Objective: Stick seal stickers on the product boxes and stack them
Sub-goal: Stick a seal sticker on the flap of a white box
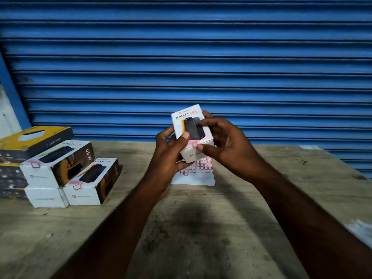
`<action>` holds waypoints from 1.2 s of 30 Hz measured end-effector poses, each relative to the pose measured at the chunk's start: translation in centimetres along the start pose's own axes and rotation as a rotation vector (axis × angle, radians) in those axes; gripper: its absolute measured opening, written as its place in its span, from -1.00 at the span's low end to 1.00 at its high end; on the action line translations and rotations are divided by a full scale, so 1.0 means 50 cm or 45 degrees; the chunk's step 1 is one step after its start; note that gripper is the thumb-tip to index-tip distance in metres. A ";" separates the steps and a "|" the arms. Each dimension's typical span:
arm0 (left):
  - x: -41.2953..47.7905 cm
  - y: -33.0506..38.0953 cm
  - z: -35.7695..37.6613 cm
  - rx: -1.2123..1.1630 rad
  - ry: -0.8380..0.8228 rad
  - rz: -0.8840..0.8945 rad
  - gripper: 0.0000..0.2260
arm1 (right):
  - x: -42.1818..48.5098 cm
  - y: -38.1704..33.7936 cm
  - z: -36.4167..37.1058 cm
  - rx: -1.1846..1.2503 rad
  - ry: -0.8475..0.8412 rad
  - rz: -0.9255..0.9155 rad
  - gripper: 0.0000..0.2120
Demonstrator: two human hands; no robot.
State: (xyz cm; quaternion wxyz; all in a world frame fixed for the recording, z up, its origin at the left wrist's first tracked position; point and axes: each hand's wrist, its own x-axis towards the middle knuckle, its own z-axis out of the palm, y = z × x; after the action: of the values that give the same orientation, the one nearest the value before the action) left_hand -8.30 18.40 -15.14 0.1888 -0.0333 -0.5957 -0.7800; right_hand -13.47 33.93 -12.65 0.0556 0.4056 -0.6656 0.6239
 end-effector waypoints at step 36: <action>-0.002 -0.019 -0.014 0.521 0.027 0.461 -0.27 | 0.005 -0.038 -0.014 0.081 0.347 0.334 -0.86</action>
State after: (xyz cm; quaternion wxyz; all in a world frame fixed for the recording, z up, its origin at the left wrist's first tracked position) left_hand -8.38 17.99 -16.24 0.3343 -0.0923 -0.7233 -0.5971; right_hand -12.79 34.60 -10.86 0.0504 0.2287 -0.6791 0.6957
